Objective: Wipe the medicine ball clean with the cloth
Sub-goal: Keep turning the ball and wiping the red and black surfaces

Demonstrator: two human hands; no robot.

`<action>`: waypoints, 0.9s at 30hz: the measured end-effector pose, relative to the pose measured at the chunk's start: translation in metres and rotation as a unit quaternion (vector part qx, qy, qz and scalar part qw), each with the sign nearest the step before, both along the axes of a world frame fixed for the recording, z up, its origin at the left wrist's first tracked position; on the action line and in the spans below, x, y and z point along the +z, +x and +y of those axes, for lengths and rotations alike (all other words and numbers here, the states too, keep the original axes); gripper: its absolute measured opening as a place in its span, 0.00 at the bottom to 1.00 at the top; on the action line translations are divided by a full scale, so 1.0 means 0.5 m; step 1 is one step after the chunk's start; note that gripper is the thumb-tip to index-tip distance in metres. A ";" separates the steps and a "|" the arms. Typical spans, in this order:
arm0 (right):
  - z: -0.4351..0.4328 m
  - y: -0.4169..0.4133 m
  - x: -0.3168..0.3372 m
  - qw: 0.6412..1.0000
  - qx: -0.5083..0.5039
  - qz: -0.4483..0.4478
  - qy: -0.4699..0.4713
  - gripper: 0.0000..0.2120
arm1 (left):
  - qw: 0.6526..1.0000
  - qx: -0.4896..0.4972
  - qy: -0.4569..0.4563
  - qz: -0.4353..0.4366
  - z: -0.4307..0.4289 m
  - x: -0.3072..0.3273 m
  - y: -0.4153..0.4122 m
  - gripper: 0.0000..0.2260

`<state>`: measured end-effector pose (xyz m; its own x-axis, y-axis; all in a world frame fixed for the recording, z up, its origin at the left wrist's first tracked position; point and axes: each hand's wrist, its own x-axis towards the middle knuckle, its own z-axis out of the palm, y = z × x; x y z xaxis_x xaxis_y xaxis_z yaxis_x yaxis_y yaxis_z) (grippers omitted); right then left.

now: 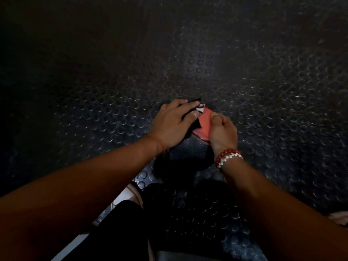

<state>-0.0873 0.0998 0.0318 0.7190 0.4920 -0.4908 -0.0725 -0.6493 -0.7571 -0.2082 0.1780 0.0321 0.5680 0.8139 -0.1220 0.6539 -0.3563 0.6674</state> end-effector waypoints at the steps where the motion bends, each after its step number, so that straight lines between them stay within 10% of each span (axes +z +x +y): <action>1: 0.001 0.000 0.001 1.000 0.003 0.002 -0.006 0.32 | 0.998 0.031 -0.055 -0.020 0.017 -0.007 0.001 0.19; 5: 0.005 0.002 0.006 1.000 0.004 0.011 -0.012 0.30 | 0.964 0.160 -0.211 -0.034 0.041 -0.042 -0.014 0.22; 10: 0.024 0.029 0.008 0.999 0.020 0.028 -0.013 0.20 | 0.951 0.244 -0.168 -0.091 -0.060 -0.022 -0.034 0.22; 16: 0.027 0.028 0.004 0.999 0.026 0.020 -0.003 0.17 | 0.998 0.035 0.044 -0.010 -0.041 0.009 -0.010 0.21; 23: 0.022 0.031 0.001 1.000 0.026 0.016 0.001 0.13 | 0.938 0.204 -0.268 -0.084 0.051 -0.047 -0.013 0.21; 27: 0.029 0.037 0.004 0.999 0.034 0.016 -0.012 0.15 | 0.953 0.234 -0.169 -0.094 -0.034 -0.027 -0.028 0.20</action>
<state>-0.0690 0.1142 0.0339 0.6680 0.5262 -0.5262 -0.0527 -0.6719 -0.7388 -0.2220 0.1611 0.0184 0.1912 0.9158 -0.3531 0.5454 0.2000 0.8140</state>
